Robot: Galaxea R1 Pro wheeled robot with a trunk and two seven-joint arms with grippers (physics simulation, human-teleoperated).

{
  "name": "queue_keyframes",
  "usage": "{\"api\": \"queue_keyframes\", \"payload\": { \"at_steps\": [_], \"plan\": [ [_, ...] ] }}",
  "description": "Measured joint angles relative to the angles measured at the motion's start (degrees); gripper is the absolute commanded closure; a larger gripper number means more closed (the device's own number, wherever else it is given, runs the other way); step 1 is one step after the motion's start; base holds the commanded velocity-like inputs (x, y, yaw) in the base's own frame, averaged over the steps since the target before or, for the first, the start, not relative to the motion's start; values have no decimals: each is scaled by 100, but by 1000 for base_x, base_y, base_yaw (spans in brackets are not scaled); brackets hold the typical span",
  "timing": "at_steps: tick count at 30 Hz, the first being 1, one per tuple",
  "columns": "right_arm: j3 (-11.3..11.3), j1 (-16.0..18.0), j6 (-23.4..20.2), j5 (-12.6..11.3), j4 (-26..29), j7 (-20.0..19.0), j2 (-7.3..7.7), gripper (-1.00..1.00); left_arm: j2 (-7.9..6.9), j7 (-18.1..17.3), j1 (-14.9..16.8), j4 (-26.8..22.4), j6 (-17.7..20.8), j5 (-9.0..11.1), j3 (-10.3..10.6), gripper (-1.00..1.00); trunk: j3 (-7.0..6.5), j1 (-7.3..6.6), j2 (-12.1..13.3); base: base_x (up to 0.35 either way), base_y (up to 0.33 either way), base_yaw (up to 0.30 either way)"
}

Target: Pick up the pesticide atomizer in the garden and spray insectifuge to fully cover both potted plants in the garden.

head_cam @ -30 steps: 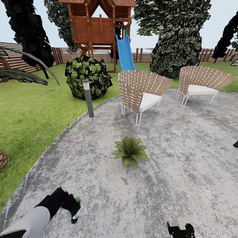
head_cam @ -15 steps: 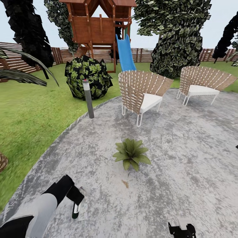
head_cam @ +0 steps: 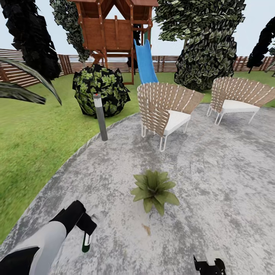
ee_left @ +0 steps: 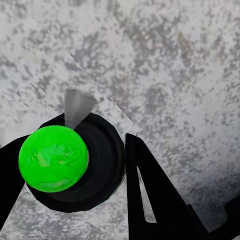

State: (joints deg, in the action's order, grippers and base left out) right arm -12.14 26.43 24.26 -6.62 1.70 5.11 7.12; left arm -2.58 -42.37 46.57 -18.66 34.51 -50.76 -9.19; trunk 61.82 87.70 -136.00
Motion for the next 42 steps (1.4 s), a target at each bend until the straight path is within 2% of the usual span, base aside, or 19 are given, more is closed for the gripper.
{"api": "queue_keyframes", "payload": {
  "at_steps": [6, 19, 21, 23, 24, 25, 27, 30, 36, 42],
  "plan": [
    [1, 0, 0, 4, -5, 6, 12, -100, -2, 0, -9, 3, -4, 0, -1, 100, 0, 0, 0, 338, 76, 0],
    [7, -52, 0, 3, -10, 12, 157, -100, 16, -22, 48, -5, -11, -28, 21, 100, 0, 0, 0, 338, 2, 0],
    [68, -52, 4, -61, -9, 15, 222, -100, 16, -199, 145, 0, -12, -115, 22, 100, 0, 0, 0, 338, 0, 0],
    [271, -53, 4, -343, -12, 8, 296, -100, 7, -661, 261, 1, -14, -351, 50, 100, 0, 0, 0, 331, 0, 0],
    [356, -53, 4, -507, -15, 4, 310, -100, 6, -960, 347, 0, -12, -572, 101, 100, 0, 0, 0, 168, 0, 0],
    [415, -53, 4, -635, -17, -5, 316, -100, -3, -1485, 475, -4, -12, -956, 165, 100, -1, 1, 0, 86, 0, 0],
    [443, -53, 4, -701, -18, -1, 324, -100, 12, -2103, 617, -15, -9, -1272, 197, 100, 0, 3, 0, 17, 0, -40],
    [446, -54, 4, -709, -16, -8, 321, -100, 10, -2201, 597, -213, 30, -1340, 217, 100, 0, 3, 0, 2, 0, -226],
    [441, -54, 4, -704, -16, -12, 318, -100, -47, -2213, 570, -251, 150, -1344, 241, 100, 0, 4, 0, 0, 0, -260],
    [439, -54, 4, -704, -16, -9, 311, -100, 4, -2211, 555, -252, 160, -1342, 247, 100, -8, 3, 0, 32, 0, -262]
  ]
}}
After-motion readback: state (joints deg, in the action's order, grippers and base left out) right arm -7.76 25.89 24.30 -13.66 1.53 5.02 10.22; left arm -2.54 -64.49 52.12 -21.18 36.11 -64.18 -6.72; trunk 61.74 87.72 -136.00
